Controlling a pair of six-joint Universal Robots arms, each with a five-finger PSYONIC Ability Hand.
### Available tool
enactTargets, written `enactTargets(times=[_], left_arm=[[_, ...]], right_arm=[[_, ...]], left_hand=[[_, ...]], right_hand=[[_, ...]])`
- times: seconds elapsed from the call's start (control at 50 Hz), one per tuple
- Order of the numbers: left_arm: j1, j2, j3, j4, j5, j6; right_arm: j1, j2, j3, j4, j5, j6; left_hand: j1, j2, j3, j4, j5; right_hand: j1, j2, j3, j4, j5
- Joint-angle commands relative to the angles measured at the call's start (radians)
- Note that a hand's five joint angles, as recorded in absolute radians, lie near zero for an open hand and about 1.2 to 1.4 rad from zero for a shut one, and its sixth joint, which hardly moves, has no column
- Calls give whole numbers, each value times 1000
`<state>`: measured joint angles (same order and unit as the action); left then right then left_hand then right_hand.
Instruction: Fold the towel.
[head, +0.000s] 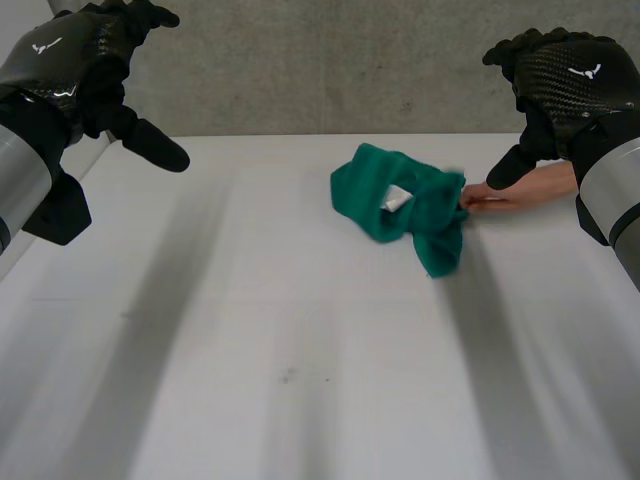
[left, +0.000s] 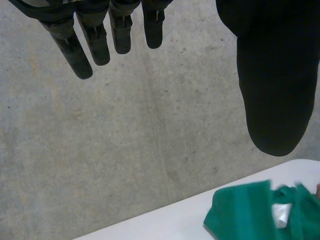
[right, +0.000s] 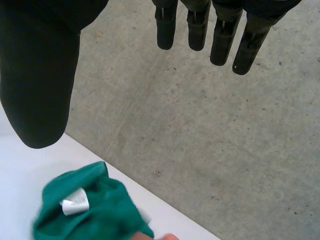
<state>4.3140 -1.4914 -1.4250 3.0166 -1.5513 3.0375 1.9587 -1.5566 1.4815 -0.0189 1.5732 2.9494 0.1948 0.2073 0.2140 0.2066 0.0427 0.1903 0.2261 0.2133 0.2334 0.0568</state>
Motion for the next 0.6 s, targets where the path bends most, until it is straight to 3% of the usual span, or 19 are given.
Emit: enactTargets(times=[0.02,0.44,0.6], left_arm=[[-2,11,-9,18,0,1],[-4,3,-17,31,0,3],[-10,-16,-44,67,0,14]], right_arm=[[0,1,3,-1,-1,-3],[-6,23,3,-13,-1,-29],[-14,262,-67,-13,-1,-226]], left_hand=[[-19,-32,-39,-31,-42],[-19,-32,-39,-31,-42],[-19,-32,-39,-31,-42]], right_hand=[[-16,-52,-39,-59,-57],[-16,-52,-39,-59,-57],[-16,-52,-39,-59,-57]])
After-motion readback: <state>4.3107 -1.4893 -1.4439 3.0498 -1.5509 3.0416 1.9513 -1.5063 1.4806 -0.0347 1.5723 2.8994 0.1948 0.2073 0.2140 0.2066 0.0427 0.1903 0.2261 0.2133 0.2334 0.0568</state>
